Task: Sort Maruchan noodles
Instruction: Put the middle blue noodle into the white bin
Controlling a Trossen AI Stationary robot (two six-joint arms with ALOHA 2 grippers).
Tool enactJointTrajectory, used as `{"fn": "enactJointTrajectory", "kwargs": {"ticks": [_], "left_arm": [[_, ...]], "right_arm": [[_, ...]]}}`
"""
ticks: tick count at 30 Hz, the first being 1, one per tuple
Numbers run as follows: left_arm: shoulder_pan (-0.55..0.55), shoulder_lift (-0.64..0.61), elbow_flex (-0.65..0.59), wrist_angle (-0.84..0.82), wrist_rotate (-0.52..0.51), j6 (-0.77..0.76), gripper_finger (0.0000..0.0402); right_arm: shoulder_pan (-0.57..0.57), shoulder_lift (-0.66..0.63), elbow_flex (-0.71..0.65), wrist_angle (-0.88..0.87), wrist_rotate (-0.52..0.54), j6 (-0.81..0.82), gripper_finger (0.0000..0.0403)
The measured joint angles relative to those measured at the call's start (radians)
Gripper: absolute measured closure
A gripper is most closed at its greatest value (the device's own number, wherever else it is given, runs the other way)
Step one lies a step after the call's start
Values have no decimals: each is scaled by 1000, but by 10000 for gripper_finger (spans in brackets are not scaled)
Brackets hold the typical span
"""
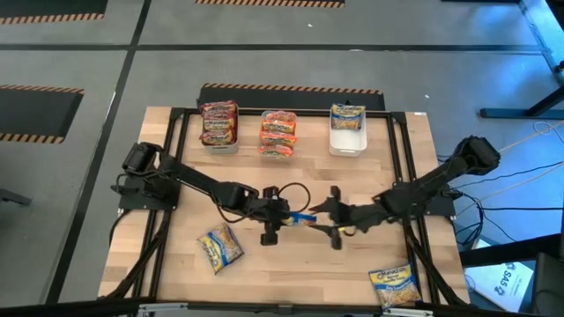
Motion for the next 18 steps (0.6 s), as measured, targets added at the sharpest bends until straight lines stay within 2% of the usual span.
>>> {"fn": "enactJointTrajectory", "kwargs": {"ticks": [6,11,15,18], "left_arm": [[2,-2,118,-185,-26,10,289],[2,-2,164,-217,-42,26,288],[1,-2,168,-224,-44,26,288],[-3,-1,168,-234,-44,26,288]], "right_arm": [[-88,115,262,-331,-77,-9,186],[-149,195,370,-388,-237,-18,187],[-170,248,409,-453,-266,-27,193],[-167,250,414,-472,-268,-48,230]]}}
